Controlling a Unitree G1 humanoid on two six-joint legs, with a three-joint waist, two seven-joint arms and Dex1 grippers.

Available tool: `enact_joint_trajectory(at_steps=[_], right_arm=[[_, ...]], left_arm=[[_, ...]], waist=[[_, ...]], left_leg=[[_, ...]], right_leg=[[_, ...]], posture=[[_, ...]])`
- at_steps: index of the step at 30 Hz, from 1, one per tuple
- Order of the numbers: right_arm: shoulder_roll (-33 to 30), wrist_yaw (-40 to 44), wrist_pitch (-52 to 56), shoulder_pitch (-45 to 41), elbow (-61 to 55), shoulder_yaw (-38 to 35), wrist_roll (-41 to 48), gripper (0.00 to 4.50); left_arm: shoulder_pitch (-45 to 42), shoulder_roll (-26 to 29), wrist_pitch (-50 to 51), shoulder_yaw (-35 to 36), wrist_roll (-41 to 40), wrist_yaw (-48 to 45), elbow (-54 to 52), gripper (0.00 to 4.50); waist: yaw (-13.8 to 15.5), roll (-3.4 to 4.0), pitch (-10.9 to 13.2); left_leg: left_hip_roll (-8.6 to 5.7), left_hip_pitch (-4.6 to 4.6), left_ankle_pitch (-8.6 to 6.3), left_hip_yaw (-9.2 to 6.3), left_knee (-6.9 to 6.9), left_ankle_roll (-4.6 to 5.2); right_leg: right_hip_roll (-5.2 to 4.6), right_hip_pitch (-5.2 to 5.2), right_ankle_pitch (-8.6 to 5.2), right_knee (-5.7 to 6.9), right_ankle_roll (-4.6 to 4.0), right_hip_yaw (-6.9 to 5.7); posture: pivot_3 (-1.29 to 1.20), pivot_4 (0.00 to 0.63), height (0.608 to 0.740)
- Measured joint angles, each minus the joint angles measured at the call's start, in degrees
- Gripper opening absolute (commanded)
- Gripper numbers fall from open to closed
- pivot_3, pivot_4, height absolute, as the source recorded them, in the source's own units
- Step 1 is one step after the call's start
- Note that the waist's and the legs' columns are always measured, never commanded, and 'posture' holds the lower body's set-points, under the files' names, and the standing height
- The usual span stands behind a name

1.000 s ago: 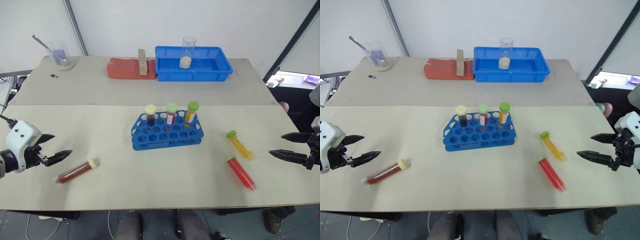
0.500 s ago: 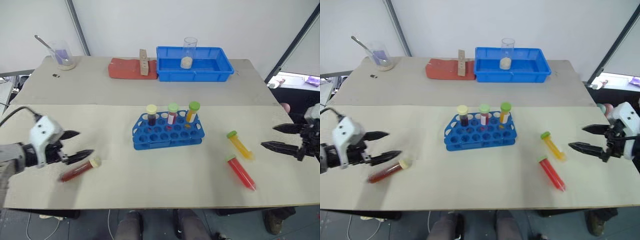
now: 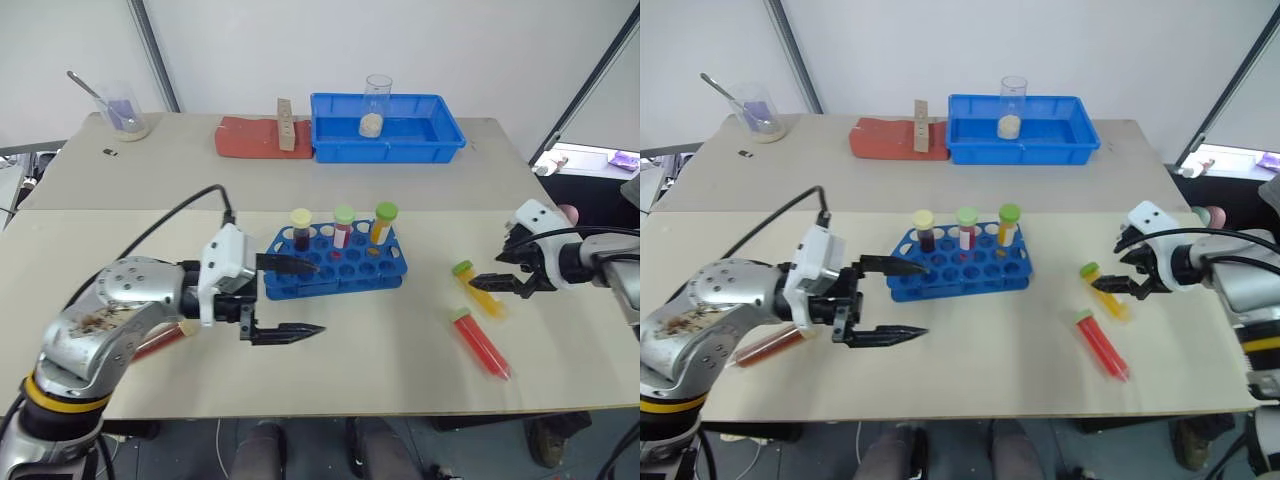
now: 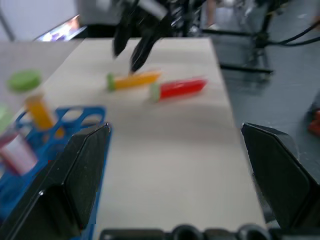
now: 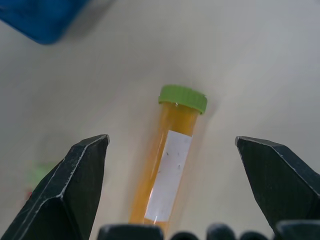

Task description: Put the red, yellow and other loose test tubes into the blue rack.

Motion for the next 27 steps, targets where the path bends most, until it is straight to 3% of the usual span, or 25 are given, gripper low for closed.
enact_joint_trajectory(at_steps=[7, 9, 18, 23, 27], right_arm=[[4.50, 3.48, -3.15, -8.60, 14.55, 6.60, -6.81, 4.49], [6.00, 4.99, -4.19, -11.54, 19.19, 7.97, -8.57, 4.09], [9.49, 10.65, -7.41, -17.70, 31.03, 10.11, -13.73, 1.08], [9.57, 11.72, -7.17, -17.68, 29.42, 8.09, -14.03, 0.97], [6.34, 11.67, -4.56, -11.51, 9.74, -2.11, -6.91, 0.97]], left_arm=[[-3.60, -2.59, -4.33, -5.29, 3.76, -2.46, 1.97, 4.50], [-3.77, -3.07, -5.56, -6.52, 5.16, -3.05, 2.87, 4.50], [-3.77, -5.14, -7.50, -8.67, 7.41, -3.82, 3.84, 4.50], [-3.20, -4.68, -8.14, -8.17, 7.73, -4.53, 5.68, 4.50], [-0.91, -3.47, -9.83, -4.55, 7.68, -4.71, 7.83, 4.50]], waist=[[-0.06, 0.01, 0.00], [-0.23, 0.01, 0.00], [-0.24, 0.02, 0.00], [-0.21, 0.05, 0.02], [-0.31, 0.12, 0.05]], left_leg=[[-0.02, -0.01, 0.00, -0.02, 0.09, 0.00], [-0.02, 0.00, 0.00, -0.05, 0.07, 0.01], [-0.02, -0.01, 0.00, -0.07, 0.07, 0.01], [-0.02, -0.03, 0.00, -0.07, 0.07, 0.01], [0.00, 0.01, -0.01, -0.14, -0.02, 0.02]], right_leg=[[0.00, 0.05, 0.05, 0.00, 0.10, 0.00], [0.00, 0.04, 0.07, 0.03, 0.11, -0.01], [0.00, 0.05, 0.15, 0.05, 0.02, -0.02], [0.00, 0.02, 0.13, 0.07, 0.05, -0.01], [0.02, -0.02, 0.05, 0.19, -0.01, -0.06]], posture=[[0.00, 0.150, 0.740], [0.00, 0.150, 0.740], [0.00, 0.150, 0.740], [0.00, 0.150, 0.740], [0.00, 0.150, 0.740]])
